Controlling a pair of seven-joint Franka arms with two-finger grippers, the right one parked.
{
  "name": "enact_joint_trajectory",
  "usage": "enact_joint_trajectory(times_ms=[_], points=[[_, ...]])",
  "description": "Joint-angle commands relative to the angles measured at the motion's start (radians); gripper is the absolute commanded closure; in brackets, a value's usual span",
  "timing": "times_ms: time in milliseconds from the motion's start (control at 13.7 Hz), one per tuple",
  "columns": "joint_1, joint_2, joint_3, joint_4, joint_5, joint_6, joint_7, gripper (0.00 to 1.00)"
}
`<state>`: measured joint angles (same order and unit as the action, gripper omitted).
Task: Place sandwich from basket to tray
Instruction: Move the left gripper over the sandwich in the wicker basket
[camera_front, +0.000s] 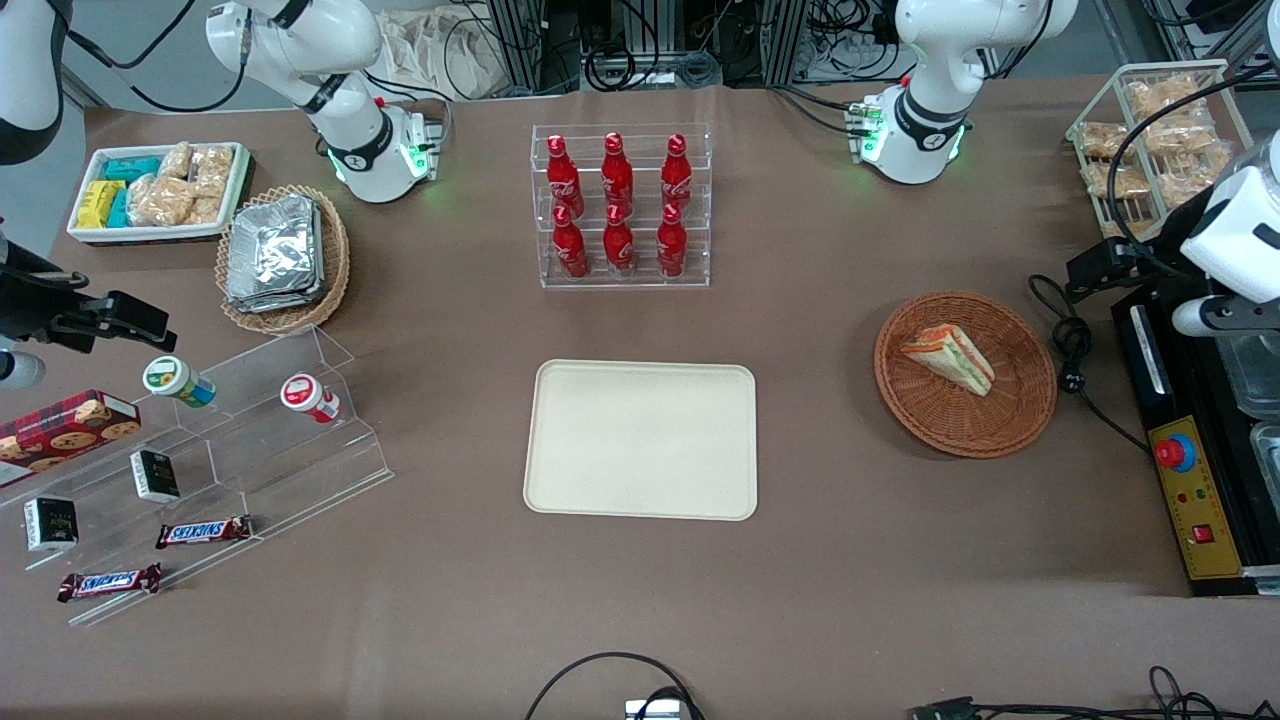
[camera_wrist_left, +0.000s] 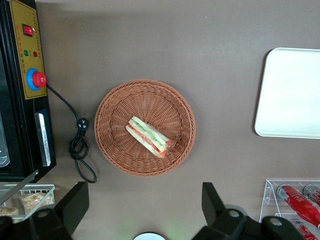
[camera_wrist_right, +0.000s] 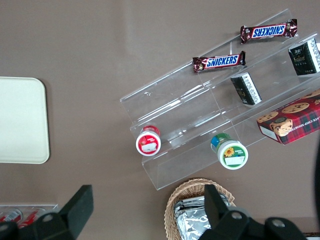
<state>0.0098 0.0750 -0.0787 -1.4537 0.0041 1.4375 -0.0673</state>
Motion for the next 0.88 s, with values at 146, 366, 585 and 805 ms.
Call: enact_joint_trajectory(times_ms=[146, 366, 585, 805], points=[[-0.007, -0.003, 0.002, 0.016, 0.013, -0.023, -0.020, 0.00], [-0.013, -0.003, 0.001, -0.014, 0.040, -0.022, -0.144, 0.00], [-0.013, -0.011, 0.000, -0.101, 0.040, -0.002, -0.224, 0.00], [-0.007, -0.091, 0.004, -0.296, 0.028, 0.137, -0.337, 0.00]])
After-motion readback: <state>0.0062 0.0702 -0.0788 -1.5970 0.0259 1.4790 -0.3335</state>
